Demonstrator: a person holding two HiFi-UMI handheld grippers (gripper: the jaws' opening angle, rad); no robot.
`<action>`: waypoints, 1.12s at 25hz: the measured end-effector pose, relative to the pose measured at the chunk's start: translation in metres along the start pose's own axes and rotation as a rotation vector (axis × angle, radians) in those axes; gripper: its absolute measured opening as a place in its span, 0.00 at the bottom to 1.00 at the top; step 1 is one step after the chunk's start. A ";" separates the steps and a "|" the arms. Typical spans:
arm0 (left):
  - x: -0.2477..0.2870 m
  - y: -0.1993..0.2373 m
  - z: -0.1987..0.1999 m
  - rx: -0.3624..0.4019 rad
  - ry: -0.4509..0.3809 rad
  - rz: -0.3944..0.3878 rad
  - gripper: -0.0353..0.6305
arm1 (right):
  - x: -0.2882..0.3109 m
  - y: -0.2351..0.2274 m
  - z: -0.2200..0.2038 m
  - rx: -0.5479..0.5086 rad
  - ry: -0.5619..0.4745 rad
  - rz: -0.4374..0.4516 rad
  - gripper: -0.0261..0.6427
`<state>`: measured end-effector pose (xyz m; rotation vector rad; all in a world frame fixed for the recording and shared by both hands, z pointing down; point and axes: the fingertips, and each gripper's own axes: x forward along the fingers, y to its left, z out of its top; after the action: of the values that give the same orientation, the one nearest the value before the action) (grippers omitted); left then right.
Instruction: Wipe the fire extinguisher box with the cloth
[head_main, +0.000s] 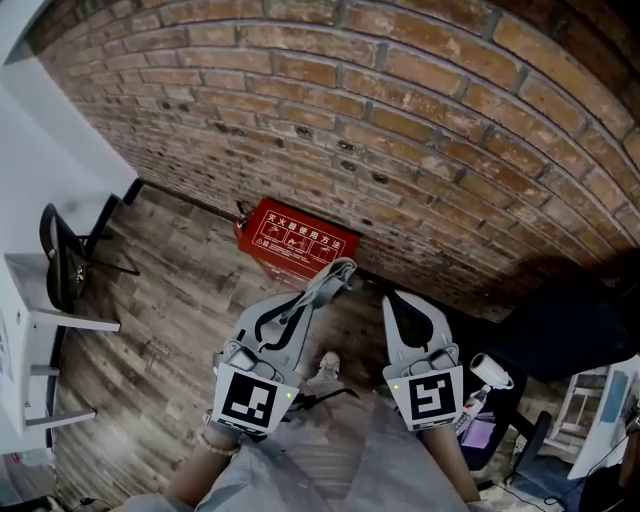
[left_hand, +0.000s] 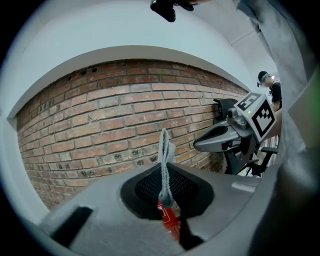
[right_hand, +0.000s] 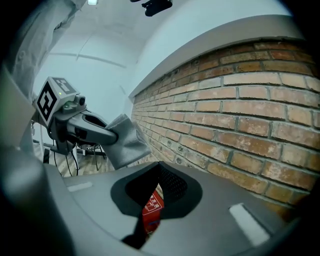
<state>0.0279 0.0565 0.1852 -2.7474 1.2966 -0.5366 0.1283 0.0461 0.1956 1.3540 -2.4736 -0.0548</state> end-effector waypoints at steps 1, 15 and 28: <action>0.001 0.000 -0.002 -0.002 0.005 -0.001 0.07 | 0.001 0.000 -0.002 0.004 0.002 0.000 0.05; 0.024 0.008 -0.026 -0.026 0.053 -0.086 0.07 | 0.020 0.008 -0.033 0.068 0.076 -0.029 0.05; 0.063 0.032 -0.073 -0.088 0.084 -0.130 0.07 | 0.058 0.003 -0.074 0.105 0.135 -0.085 0.05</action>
<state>0.0166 -0.0048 0.2650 -2.9270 1.1915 -0.6244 0.1184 0.0089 0.2811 1.4549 -2.3361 0.1442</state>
